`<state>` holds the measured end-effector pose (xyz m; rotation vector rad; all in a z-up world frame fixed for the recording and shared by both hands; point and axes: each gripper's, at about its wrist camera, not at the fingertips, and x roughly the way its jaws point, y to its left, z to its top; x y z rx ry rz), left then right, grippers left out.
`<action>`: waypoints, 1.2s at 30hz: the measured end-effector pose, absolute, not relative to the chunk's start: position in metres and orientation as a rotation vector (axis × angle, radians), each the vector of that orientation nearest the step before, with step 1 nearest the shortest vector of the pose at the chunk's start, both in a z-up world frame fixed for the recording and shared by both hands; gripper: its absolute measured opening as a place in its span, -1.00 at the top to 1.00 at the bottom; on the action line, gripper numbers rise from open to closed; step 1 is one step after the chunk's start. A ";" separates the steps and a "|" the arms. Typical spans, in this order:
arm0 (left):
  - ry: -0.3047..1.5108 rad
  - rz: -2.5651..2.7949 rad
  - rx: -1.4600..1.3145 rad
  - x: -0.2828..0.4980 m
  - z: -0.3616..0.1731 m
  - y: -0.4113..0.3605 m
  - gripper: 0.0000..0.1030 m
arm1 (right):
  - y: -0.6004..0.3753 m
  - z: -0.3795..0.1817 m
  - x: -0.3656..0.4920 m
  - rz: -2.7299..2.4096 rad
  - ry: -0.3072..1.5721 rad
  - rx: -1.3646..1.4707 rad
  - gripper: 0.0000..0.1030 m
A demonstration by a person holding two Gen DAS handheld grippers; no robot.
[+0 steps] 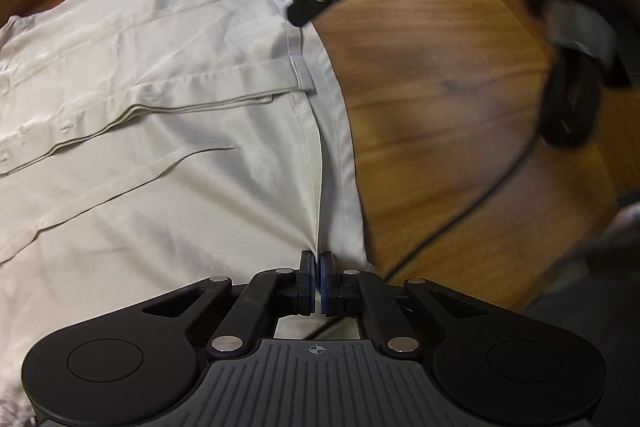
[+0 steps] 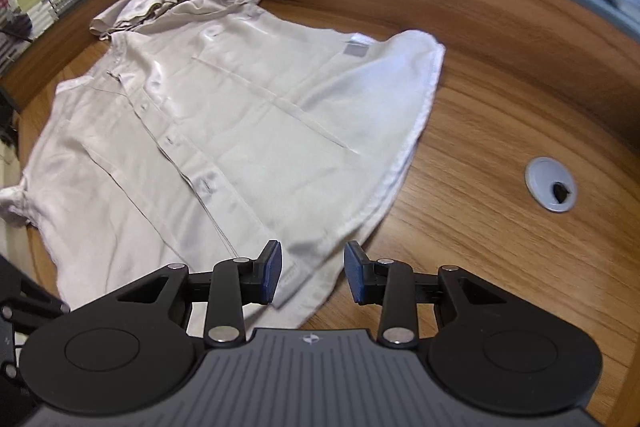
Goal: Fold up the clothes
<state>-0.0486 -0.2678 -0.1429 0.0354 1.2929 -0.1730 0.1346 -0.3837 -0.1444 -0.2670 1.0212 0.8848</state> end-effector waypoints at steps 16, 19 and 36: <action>1.188 0.009 -0.245 -0.098 -0.119 -0.250 -0.03 | -0.348 -0.137 0.278 0.931 0.918 -0.295 0.22; 1.159 0.113 -0.335 -0.119 -0.111 -0.245 -0.03 | -0.345 -0.131 0.303 0.965 0.894 -0.308 0.22; 0.872 0.549 -1.010 -0.179 -0.112 -0.218 -0.02 | -0.362 -0.114 0.373 1.112 0.972 -0.232 0.21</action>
